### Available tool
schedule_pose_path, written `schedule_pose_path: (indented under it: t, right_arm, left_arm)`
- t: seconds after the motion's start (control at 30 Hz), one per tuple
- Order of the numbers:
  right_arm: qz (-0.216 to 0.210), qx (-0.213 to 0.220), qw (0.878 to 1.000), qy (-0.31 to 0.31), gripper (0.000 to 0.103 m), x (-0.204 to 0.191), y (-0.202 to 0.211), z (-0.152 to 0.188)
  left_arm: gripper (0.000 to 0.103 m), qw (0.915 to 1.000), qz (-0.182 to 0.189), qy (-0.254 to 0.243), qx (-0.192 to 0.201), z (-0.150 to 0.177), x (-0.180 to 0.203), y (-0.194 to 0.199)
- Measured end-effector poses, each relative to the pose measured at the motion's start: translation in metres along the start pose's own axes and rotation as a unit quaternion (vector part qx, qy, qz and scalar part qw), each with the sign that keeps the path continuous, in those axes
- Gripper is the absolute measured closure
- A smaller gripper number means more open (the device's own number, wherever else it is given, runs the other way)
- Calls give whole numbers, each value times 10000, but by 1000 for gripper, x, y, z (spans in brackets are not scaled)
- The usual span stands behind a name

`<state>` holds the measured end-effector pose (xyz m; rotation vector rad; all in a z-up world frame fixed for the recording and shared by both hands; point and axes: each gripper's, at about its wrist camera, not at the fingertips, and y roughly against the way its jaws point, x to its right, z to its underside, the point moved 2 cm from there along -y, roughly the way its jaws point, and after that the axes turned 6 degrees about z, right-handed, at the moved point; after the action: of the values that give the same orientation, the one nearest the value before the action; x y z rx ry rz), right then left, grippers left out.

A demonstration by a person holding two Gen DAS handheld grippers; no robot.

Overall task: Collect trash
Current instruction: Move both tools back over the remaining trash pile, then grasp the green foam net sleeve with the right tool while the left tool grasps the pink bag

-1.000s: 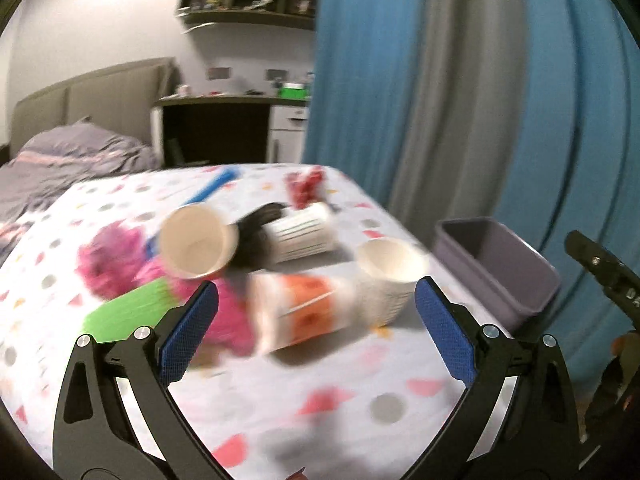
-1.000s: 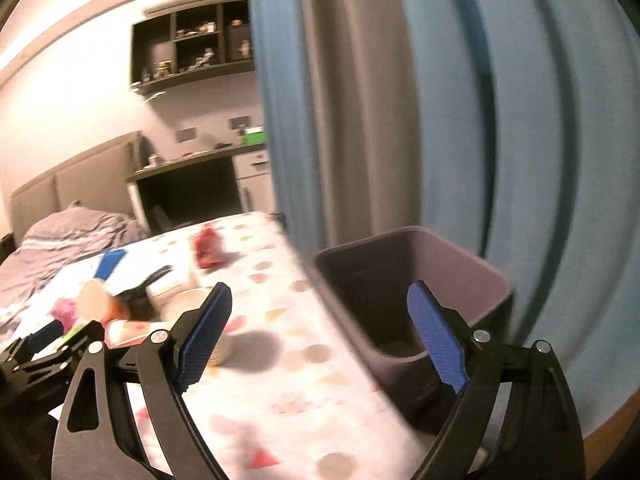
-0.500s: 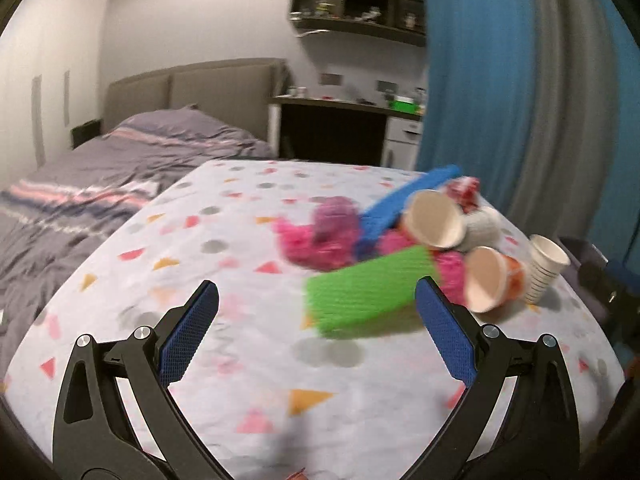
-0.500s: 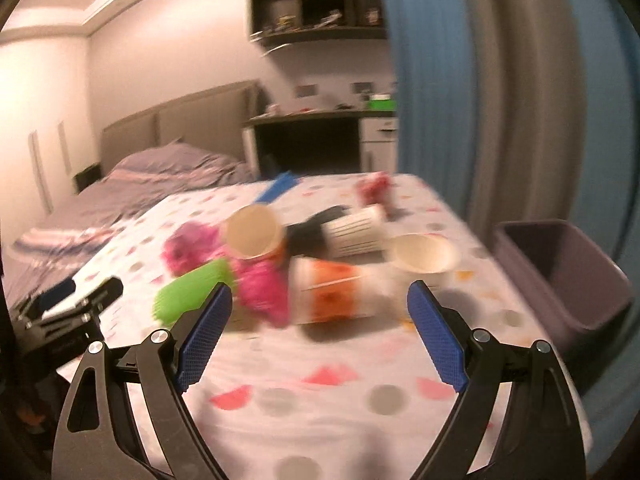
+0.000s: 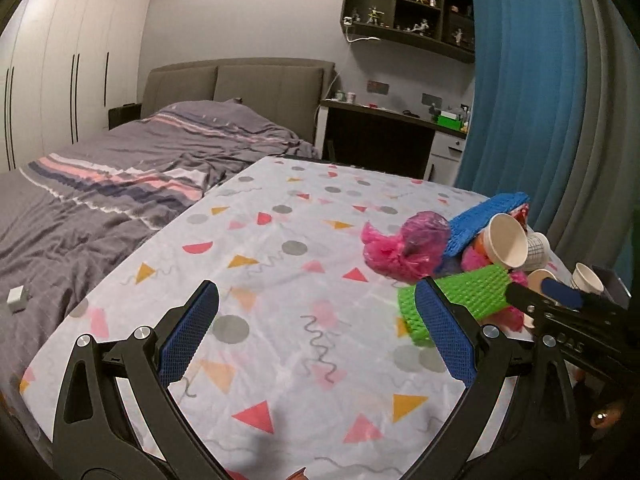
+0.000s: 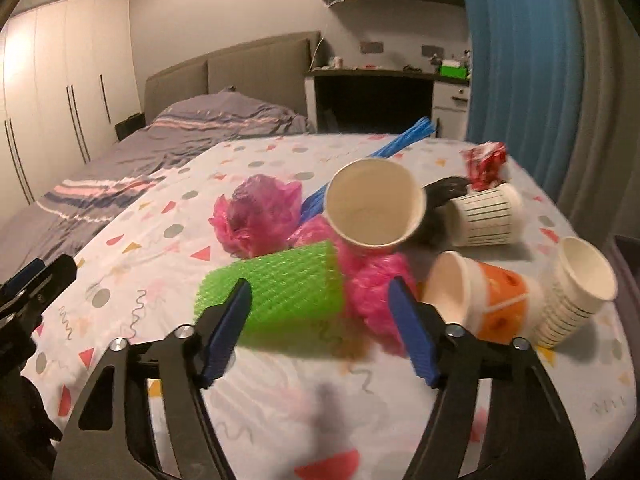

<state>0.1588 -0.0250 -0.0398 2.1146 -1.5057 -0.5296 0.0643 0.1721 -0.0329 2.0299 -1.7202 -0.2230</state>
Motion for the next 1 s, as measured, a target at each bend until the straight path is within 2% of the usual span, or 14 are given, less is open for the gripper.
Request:
schedule_pose_path:
  t: [0.37, 0.6, 0.73, 0.77, 0.8, 0.87, 1.0]
  right_arm:
    - [-736, -347, 9967, 11, 62, -2, -14, 1]
    - [-1188, -502, 9916, 57, 90, -4, -10, 8]
    - [-1012, -466, 9937, 102, 88, -3, -4, 10]
    - [-979, -472, 9941, 72, 83, -1, -3, 11]
    - [-956, -508, 9941, 16, 72, 2, -2, 12]
    - [-880, -538, 9946, -93, 59, 8, -2, 14]
    - [-861, -657, 9939, -192, 59, 13, -11, 14]
  left_arm:
    - [6, 9999, 107, 17, -124, 1, 2, -14]
    - [6, 9997, 137, 5, -186, 3, 7, -17]
    - [6, 9998, 128, 2, -175, 3, 7, -17]
    - [6, 9998, 119, 0, -166, 3, 7, -17]
    - [6, 9998, 115, 3, -163, 3, 7, -17]
    - [6, 9998, 108, 27, -171, 3, 7, -17]
    - [6, 9997, 123, 61, -196, 3, 6, -19]
